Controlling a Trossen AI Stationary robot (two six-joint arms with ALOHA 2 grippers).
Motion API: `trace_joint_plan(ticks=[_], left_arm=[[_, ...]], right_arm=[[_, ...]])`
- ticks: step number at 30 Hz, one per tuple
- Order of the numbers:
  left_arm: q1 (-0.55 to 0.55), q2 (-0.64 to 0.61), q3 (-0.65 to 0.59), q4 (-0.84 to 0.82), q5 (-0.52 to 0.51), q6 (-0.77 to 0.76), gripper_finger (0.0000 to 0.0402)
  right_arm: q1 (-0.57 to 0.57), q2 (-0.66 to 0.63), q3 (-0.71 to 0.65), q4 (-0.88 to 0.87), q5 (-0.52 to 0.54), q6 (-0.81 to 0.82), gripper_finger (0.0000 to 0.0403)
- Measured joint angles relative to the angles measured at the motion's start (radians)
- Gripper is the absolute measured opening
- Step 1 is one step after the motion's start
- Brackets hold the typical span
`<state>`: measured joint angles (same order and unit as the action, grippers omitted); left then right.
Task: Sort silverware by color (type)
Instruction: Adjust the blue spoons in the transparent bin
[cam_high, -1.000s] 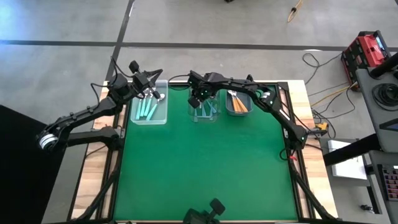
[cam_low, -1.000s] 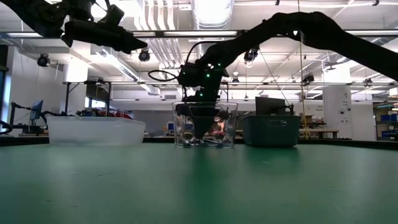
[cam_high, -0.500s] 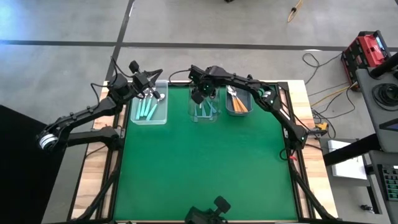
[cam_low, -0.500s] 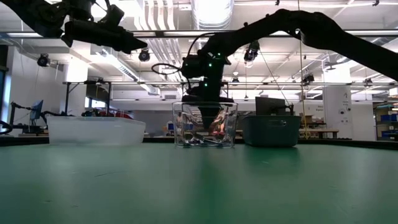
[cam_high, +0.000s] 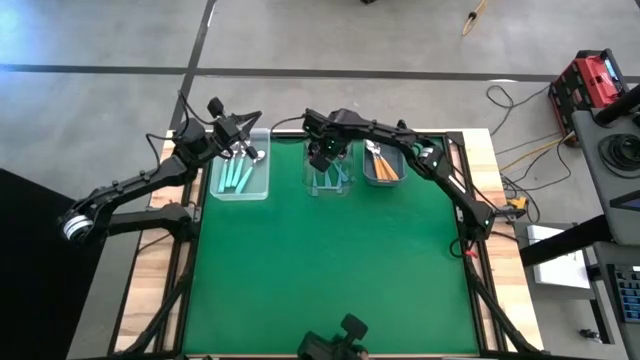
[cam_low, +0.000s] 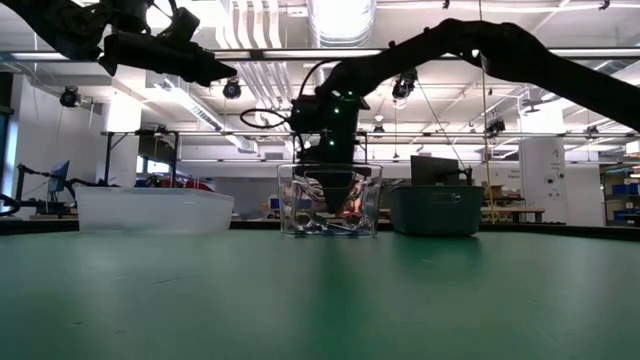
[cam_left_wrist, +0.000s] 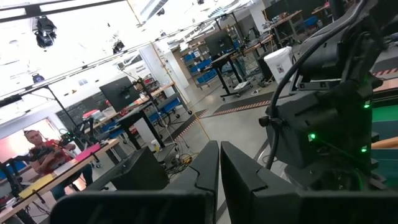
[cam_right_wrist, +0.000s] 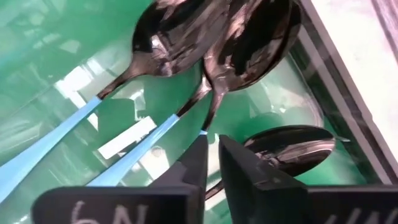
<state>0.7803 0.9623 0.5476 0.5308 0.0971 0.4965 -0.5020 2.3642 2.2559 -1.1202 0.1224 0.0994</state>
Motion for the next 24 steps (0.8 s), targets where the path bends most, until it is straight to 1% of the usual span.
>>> trace_joint_plan(ticks=[4, 8, 16, 24], left_arm=[[0.0, 0.0, 0.0, 0.0, 0.0, 0.0, 0.0], [0.0, 0.0, 0.0, 0.0, 0.0, 0.0, 0.0], [0.0, 0.0, 0.0, 0.0, 0.0, 0.0, 0.0], [0.0, 0.0, 0.0, 0.0, 0.0, 0.0, 0.0]], right_arm=[[-0.003, 0.0, -0.003, 0.008, 0.001, -0.019, 0.0071], [0.0, 0.0, -0.014, 0.024, 0.001, -0.041, 0.0093], [0.007, 0.001, -0.035, 0.031, 0.001, -0.102, 0.0097], [0.007, 0.001, -0.04, 0.026, -0.034, -0.299, 0.0098]])
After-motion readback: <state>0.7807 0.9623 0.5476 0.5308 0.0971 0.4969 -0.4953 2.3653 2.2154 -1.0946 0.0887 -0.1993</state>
